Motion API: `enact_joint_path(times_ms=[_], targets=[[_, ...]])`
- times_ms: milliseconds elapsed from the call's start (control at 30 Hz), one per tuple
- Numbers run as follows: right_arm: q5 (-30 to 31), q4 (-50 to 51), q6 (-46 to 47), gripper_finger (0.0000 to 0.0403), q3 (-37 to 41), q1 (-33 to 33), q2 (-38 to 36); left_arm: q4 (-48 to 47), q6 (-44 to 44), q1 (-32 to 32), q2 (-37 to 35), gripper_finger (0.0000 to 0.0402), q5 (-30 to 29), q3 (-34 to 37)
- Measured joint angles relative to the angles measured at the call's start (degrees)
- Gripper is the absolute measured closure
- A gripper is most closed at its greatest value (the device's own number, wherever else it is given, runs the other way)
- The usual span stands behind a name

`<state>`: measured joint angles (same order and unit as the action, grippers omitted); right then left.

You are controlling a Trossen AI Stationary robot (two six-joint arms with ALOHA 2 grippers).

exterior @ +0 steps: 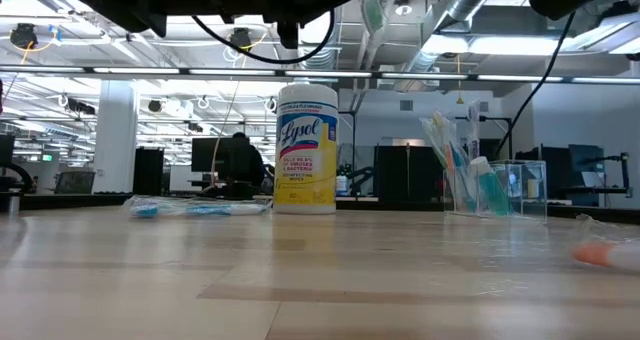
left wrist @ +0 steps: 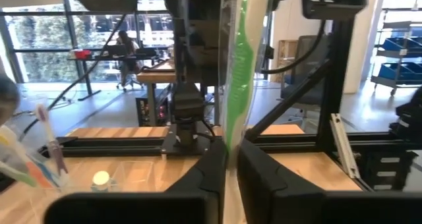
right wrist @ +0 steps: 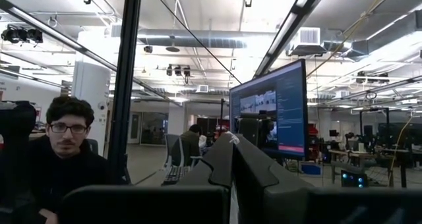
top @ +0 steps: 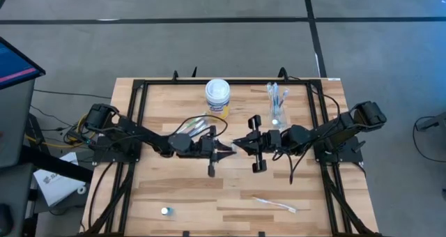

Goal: Pick & Place toothbrushing station
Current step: Put the bottom green toothbrush into the transparent organizer

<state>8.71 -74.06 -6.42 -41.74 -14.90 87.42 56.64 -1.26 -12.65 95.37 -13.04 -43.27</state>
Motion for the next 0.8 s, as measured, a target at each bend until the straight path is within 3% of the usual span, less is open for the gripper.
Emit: enact_joint_path(times_ms=[433,800], targets=[[0.00,10.14,-3.19,0.0398,-0.07,0.31,-3.96,-1.88,2.08,-1.58,0.00,0.0398,-0.02,0.04],[0.37,33.74,-9.30,0.0312,0.07,0.31,-16.16,-3.70,11.02,-1.56,-0.07,0.0398,0.04,0.00]])
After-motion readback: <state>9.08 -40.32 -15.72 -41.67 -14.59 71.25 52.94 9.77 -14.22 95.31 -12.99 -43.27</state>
